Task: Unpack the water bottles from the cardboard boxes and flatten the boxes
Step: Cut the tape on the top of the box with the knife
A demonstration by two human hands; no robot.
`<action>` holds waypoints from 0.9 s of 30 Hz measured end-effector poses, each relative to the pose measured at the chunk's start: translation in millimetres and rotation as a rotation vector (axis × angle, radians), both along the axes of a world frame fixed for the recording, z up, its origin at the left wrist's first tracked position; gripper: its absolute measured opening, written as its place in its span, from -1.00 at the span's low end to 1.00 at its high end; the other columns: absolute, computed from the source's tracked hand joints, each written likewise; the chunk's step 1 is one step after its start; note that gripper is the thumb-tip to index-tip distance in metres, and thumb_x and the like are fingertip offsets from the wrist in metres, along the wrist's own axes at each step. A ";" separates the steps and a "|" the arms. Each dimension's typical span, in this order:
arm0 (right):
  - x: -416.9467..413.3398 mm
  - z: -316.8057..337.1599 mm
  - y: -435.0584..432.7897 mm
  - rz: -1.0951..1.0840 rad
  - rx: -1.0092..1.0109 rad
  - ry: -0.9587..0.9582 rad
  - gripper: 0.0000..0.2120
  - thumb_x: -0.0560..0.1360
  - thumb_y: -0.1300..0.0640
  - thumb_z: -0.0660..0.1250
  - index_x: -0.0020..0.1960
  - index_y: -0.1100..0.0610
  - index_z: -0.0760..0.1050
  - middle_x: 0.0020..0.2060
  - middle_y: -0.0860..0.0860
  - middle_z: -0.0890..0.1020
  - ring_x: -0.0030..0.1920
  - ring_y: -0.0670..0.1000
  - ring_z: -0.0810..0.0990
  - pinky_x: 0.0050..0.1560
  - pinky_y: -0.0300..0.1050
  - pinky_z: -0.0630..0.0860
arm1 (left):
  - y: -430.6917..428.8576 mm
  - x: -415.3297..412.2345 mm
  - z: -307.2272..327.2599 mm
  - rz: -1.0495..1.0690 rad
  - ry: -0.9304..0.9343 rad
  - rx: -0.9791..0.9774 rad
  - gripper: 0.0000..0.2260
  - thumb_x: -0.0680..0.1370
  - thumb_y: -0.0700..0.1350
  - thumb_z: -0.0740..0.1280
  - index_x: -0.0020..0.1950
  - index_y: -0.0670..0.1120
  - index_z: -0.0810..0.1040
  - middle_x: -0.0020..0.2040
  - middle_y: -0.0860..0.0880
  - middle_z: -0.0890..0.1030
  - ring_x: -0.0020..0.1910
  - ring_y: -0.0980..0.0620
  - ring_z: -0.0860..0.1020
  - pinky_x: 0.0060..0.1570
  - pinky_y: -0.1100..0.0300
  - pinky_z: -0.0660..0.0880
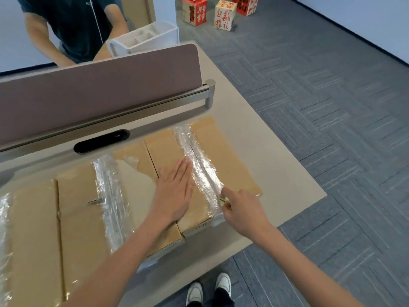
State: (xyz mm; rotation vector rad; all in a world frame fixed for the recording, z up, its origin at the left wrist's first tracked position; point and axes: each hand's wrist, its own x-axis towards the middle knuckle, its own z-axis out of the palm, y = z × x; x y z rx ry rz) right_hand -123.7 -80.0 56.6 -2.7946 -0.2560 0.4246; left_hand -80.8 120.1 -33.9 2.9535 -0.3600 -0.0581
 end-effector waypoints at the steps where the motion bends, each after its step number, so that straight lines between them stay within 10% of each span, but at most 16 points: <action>1: -3.9 -0.5 -1.1 0.009 -0.022 -0.004 -0.75 0.54 0.19 0.11 0.16 0.13 0.47 -0.36 0.02 0.44 -0.22 0.12 0.53 -0.21 -0.04 0.45 | 0.2 0.3 -0.4 -0.003 -0.003 0.007 -0.49 0.68 0.15 -0.24 0.61 0.01 -0.19 0.60 0.10 -0.21 0.56 0.14 -0.28 0.52 -0.09 -0.30; 27: -61.0 -13.1 -5.2 -0.157 0.035 -0.107 -0.71 0.56 0.24 0.10 0.22 0.09 0.43 -0.43 -0.06 0.35 -0.30 0.08 0.46 -0.40 -0.19 0.21 | -2.4 0.2 8.4 -0.022 0.000 -0.002 -0.50 0.69 0.10 -0.18 0.59 -0.01 -0.19 0.59 0.07 -0.19 0.57 0.10 -0.22 0.50 -0.19 -0.21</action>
